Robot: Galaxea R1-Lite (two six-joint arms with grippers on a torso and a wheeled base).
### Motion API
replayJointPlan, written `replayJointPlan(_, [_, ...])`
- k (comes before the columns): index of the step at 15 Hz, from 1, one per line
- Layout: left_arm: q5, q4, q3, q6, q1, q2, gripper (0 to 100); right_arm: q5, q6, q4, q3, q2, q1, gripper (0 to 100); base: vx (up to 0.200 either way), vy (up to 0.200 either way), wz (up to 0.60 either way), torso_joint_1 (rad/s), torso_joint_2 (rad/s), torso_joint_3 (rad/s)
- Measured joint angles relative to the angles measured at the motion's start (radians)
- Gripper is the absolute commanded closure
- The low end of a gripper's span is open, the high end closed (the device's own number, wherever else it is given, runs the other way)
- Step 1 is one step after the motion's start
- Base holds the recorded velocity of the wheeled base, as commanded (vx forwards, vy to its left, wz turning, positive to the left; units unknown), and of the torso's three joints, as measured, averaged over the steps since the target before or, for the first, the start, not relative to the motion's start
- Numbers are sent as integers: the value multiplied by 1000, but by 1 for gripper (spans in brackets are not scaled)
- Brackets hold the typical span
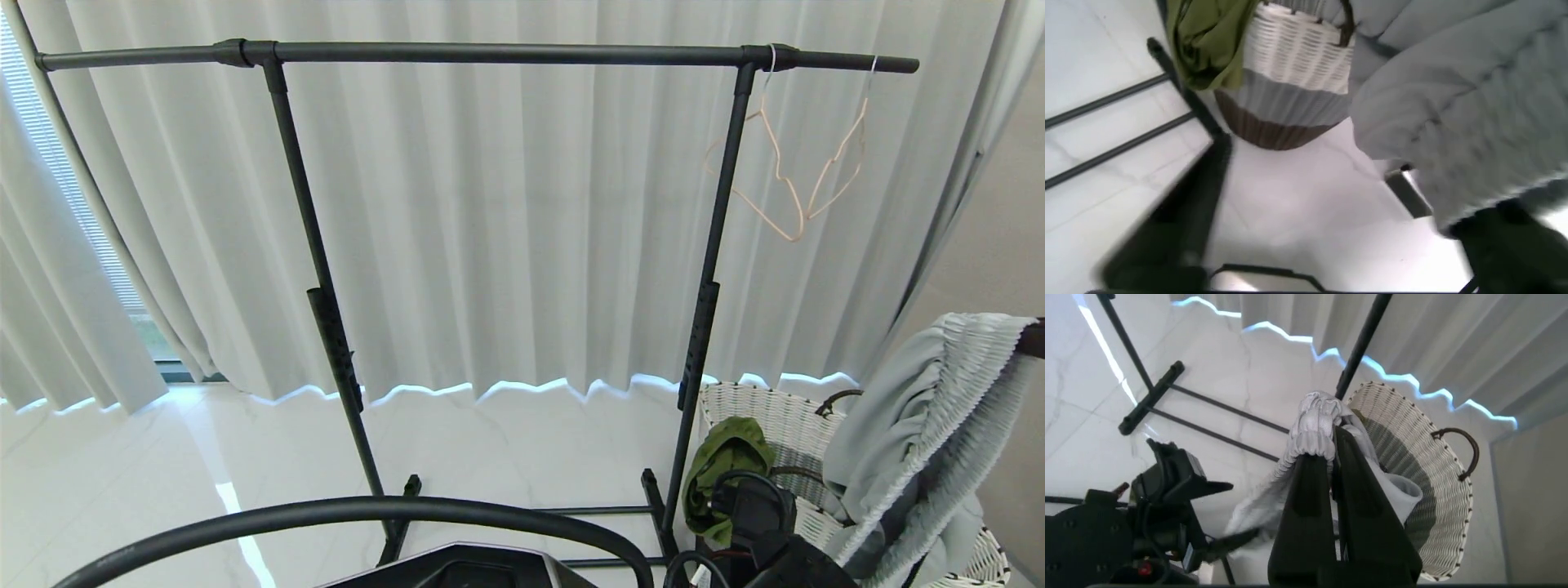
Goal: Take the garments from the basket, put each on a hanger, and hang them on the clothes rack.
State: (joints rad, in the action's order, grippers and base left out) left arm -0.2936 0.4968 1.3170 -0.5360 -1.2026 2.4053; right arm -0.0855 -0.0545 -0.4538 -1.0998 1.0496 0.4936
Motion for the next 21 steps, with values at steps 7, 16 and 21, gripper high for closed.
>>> replayJointPlan(7, [-125,-9,-157,-89,-4,-214,100,58,-4,42,21,1,-17,100,0,0,0,0,0,0])
replayJointPlan(16, [-128,-357,-285,-131,77,-860,100,296,-96,196,22,16,2,100,0,0,0,0,0,0])
replayJointPlan(21, [-81,-492,-286,15,274,-1066,100,311,-113,316,24,115,69,100,0,0,0,0,0,0])
